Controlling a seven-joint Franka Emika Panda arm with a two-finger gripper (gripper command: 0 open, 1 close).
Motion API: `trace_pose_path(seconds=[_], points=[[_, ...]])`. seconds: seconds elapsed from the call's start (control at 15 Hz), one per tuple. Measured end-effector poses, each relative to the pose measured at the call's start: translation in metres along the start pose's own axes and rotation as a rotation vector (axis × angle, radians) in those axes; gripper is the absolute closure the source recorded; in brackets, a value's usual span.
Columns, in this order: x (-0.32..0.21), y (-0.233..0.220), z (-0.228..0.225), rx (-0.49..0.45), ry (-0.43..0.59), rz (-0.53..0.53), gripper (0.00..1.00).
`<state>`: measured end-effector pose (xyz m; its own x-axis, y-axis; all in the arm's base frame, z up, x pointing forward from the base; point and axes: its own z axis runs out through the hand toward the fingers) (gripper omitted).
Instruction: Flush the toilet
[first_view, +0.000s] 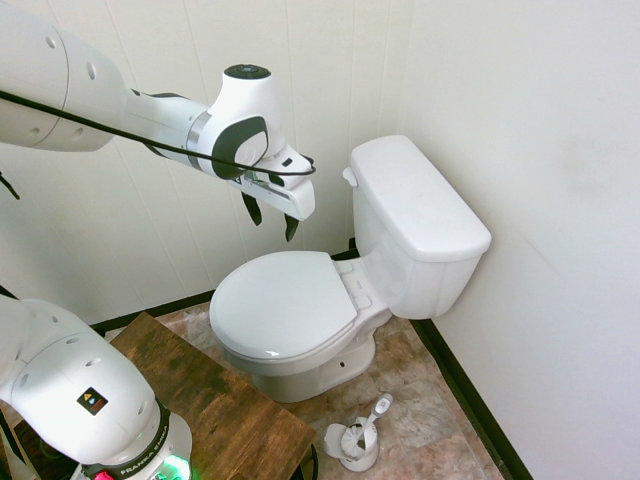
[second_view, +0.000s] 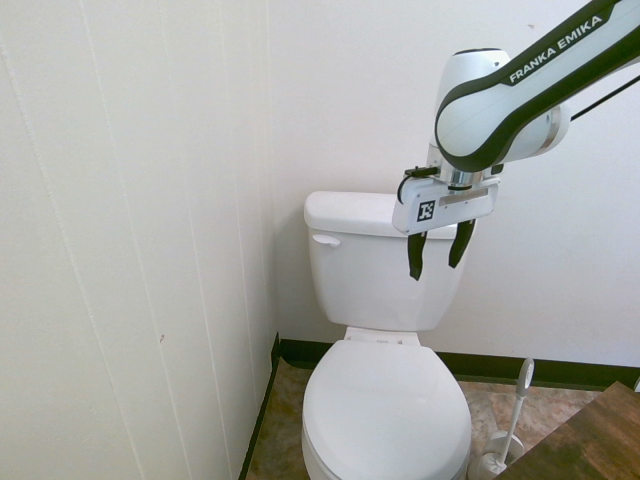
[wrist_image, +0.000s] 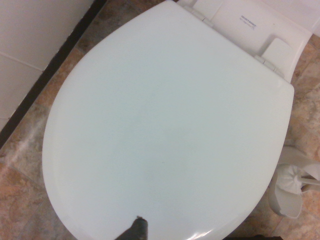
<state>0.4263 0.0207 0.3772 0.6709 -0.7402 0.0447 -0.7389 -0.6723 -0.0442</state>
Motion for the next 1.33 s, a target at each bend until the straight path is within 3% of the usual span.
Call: trace_pose_path(seconds=[0.33, 0.87, 1.2, 1.27, 1.33], points=[[-0.003, -0.016, 0.005, -0.005, -0.001, 0.013, 0.0], [0.027, -0.134, 0.016, 0.096, 0.077, 0.172, 0.0], [0.078, -0.182, 0.031, 0.162, 0.111, 0.252, 0.0], [0.085, -0.19, 0.038, 0.168, 0.119, 0.267, 1.0], [0.092, -0.198, 0.045, 0.177, 0.129, 0.281, 1.0]])
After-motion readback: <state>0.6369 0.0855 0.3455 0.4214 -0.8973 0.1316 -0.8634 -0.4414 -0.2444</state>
